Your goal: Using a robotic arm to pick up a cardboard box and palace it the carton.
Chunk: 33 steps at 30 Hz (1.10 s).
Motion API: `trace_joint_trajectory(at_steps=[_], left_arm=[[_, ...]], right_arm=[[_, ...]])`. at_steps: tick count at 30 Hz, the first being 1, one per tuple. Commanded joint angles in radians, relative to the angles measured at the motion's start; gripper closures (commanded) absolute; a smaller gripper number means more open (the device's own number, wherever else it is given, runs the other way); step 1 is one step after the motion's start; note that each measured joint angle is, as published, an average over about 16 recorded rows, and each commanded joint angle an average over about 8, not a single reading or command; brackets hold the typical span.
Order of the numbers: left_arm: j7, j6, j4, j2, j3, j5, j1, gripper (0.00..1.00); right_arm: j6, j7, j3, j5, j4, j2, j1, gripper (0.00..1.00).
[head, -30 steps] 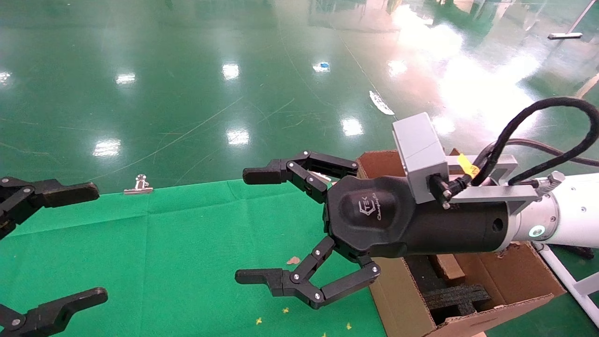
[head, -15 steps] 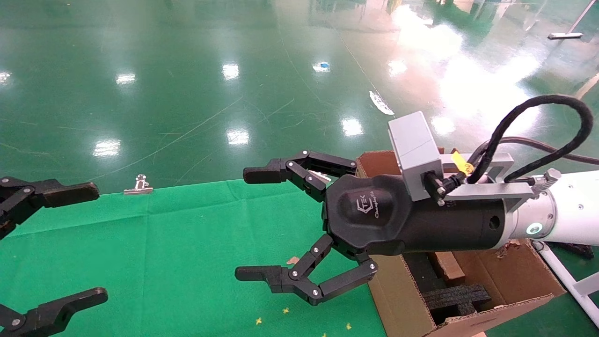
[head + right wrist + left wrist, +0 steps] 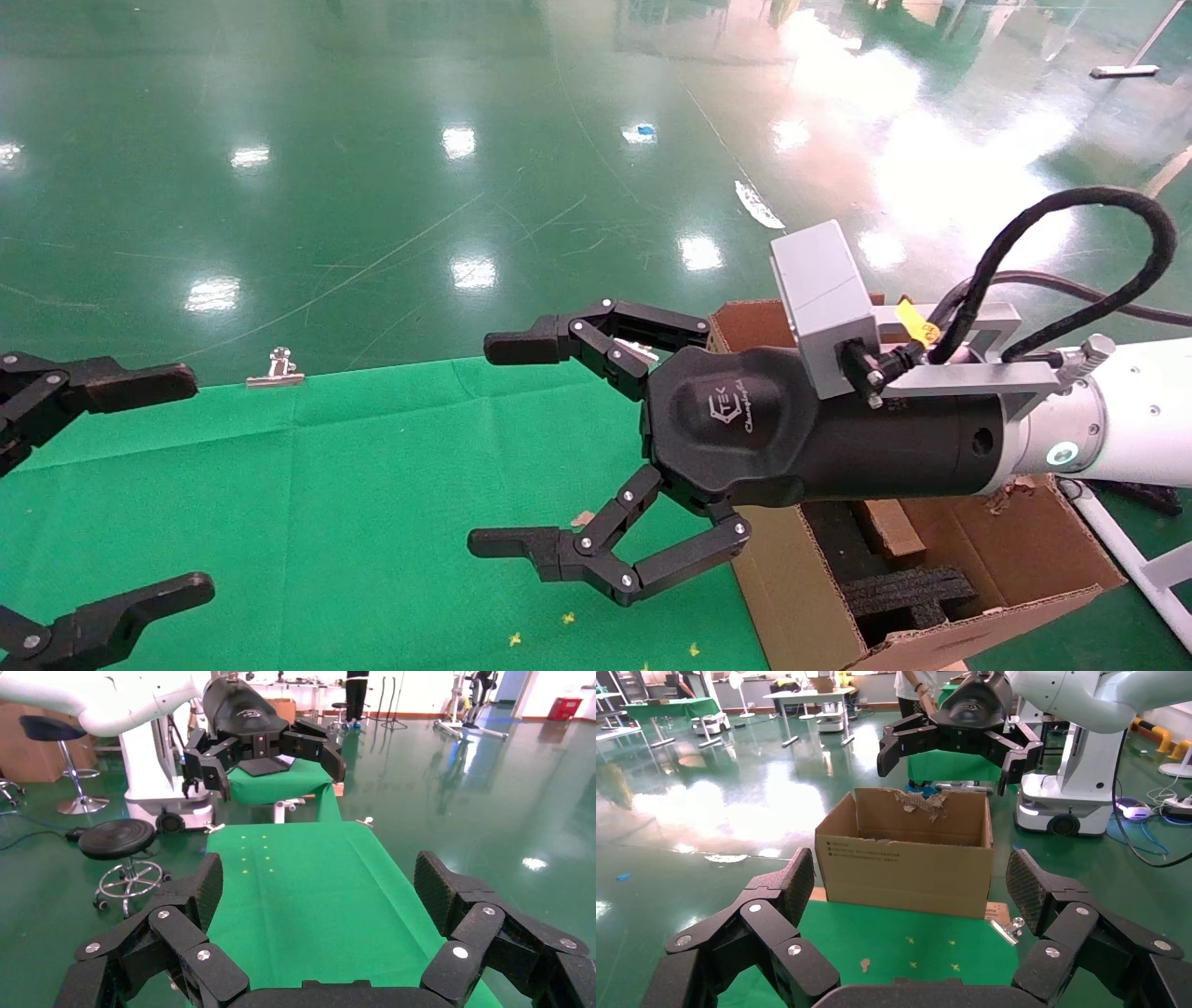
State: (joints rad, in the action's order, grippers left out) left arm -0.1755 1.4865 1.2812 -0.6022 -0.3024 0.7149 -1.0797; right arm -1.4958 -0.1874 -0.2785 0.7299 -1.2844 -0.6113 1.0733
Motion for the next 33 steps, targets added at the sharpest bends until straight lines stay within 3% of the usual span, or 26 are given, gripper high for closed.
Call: trace_joint_trajectory(at_steps=[1,33], left_arm=[[0.0,0.0,0.0,0.0,0.0,0.0,0.0,0.0],[0.0,0.0,0.0,0.0,0.0,0.0,0.0,0.0]], right_arm=[[0.0,0.0,-0.001,0.0,0.0,0.0,0.0,0.0],[0.001,-0.001,-0.003,0.001,0.001,0.0,0.002,0.0]])
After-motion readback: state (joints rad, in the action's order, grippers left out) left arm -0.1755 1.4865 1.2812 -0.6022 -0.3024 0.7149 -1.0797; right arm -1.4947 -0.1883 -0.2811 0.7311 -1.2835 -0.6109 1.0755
